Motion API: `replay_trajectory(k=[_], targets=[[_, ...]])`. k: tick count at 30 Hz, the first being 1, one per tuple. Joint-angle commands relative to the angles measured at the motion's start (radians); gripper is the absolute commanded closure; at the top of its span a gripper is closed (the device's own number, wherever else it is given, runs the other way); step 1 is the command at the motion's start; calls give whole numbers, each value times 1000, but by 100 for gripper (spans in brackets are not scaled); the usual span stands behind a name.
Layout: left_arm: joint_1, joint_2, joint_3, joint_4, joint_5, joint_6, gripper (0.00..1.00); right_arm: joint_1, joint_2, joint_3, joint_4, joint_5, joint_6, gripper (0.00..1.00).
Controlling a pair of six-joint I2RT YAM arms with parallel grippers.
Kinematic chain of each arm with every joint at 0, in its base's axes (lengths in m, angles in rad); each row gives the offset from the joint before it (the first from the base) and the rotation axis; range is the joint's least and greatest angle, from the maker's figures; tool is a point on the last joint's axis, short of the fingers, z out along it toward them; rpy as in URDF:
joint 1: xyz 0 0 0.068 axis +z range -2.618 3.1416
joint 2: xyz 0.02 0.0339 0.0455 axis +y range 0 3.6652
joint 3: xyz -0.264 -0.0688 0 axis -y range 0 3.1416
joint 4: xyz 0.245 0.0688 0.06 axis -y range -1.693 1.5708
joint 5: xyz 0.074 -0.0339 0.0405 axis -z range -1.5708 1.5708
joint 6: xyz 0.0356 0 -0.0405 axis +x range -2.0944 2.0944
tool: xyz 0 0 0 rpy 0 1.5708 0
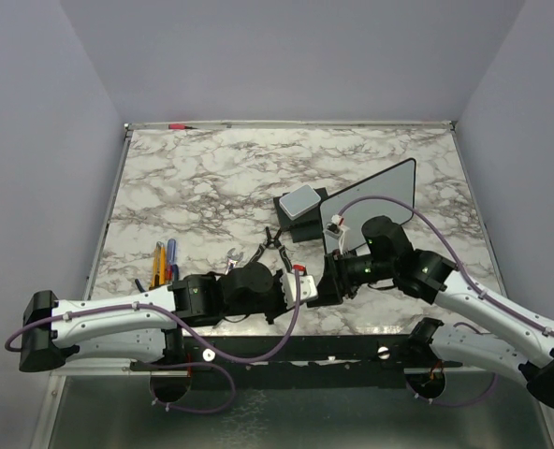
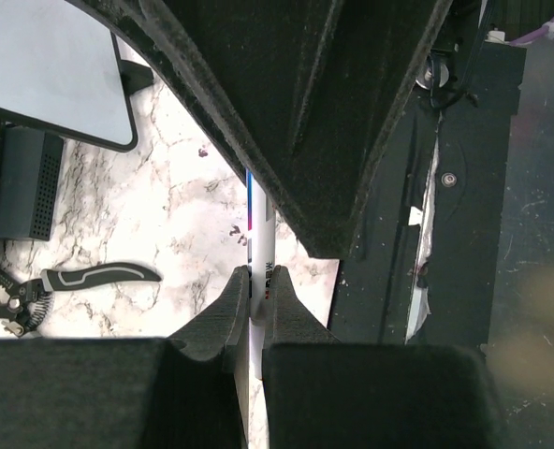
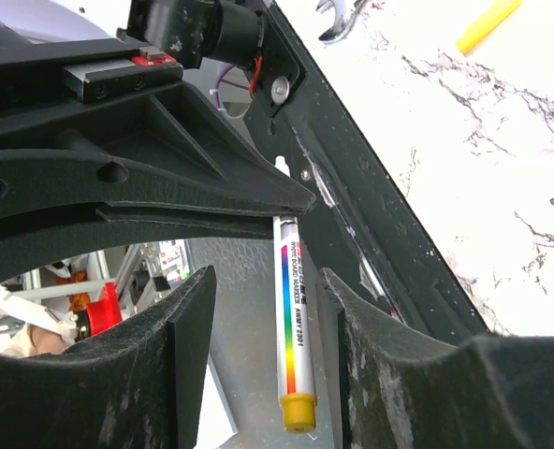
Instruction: Write a sentence on the whiteboard
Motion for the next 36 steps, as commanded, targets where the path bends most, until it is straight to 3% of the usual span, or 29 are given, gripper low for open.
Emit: replay_trajectory(k=[1,8,17,20,24,25,28,29,33,36], targets=[[18,6,-14,23,36,-8,100,4,15,-14,46,36,9,50],[34,16,-10,22,65,-2,100,7,30,-17,50,47,-2,56],[40,38,1,17,87,10,100,10,18,-36,71,68,10,72],[43,43,3,18,88,10,100,10,10,-40,73,80,14,80],[46,46,6,17,80,1,100,10,-9,-39,67,123,13,99],[47,46,9,17,67,-6,94,10,-17,-33,58,139,7,100],[72,38,18,19,36,-39,44,10,-48,2,-9,227,-30,100],[90,32,22,19,35,-51,36,10,-63,19,-38,271,-44,100],[187,13,75,22,52,-110,16,10,-117,111,-161,483,-98,100],[263,28,175,8,112,-139,12,10,-140,178,-181,640,-139,100]])
